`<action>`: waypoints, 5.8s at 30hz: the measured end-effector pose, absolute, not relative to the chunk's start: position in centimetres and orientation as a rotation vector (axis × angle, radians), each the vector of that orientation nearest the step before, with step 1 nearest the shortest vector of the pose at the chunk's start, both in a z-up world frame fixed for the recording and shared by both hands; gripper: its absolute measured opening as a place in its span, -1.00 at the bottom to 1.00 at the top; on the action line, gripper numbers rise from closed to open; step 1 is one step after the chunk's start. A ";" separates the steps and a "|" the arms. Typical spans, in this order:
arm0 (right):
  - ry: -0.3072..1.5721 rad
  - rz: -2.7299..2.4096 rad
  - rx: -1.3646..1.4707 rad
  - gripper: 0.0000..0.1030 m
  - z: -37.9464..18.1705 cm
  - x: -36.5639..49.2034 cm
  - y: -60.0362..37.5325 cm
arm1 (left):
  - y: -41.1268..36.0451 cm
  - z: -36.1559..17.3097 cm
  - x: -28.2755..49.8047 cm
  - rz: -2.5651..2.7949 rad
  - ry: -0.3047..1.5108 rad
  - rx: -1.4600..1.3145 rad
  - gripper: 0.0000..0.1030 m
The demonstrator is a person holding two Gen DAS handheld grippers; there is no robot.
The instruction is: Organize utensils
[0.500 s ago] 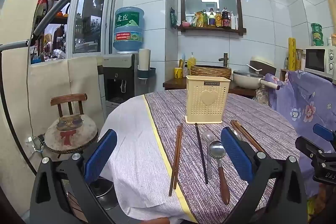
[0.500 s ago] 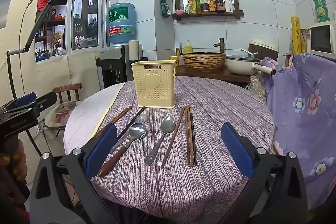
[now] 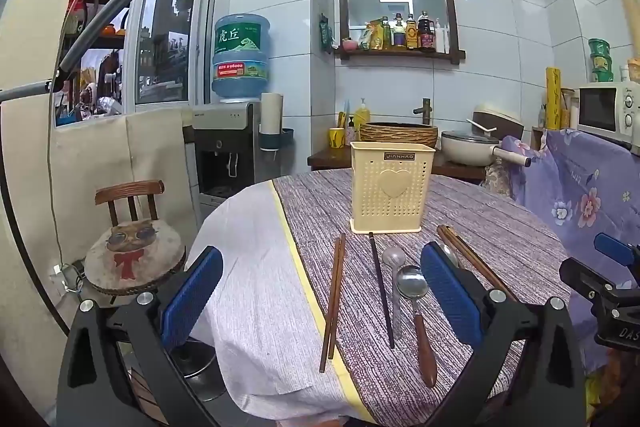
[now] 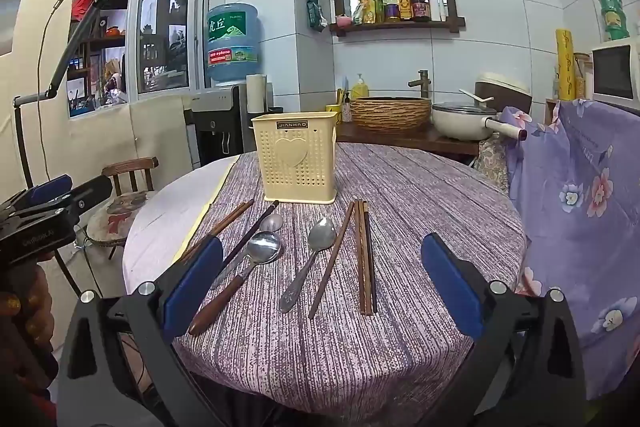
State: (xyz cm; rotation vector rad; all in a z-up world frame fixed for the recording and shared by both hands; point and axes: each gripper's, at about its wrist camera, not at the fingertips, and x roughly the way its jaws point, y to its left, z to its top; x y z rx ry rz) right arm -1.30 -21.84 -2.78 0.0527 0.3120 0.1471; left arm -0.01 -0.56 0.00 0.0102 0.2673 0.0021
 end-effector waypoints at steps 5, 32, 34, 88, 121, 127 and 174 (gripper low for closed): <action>0.311 0.151 0.052 0.91 -2.4 -1.2 -21.8 | -1.3 -0.1 -0.2 0.002 0.267 0.014 0.90; 0.319 0.155 0.059 0.91 -2.4 -1.2 -21.7 | -1.1 -0.1 0.0 0.001 0.269 0.015 0.90; 0.319 0.155 0.059 0.91 -2.4 -1.2 -21.7 | -1.2 -0.1 0.0 0.003 0.268 0.015 0.90; 0.390 0.126 0.041 0.91 -4.3 0.3 -21.2 | 0.1 -2.9 1.8 0.007 0.377 0.021 0.90; 0.894 -0.009 -0.012 0.90 -9.8 23.3 -26.7 | 0.5 -7.5 20.5 -0.103 0.872 0.101 0.10; 0.907 -0.043 -0.020 0.90 -9.7 23.9 -28.3 | 0.6 -8.1 21.6 -0.102 0.895 0.125 0.13; 0.940 0.003 0.105 0.12 -9.7 26.6 -27.7 | -0.1 -8.6 24.3 -0.083 0.944 0.124 -0.11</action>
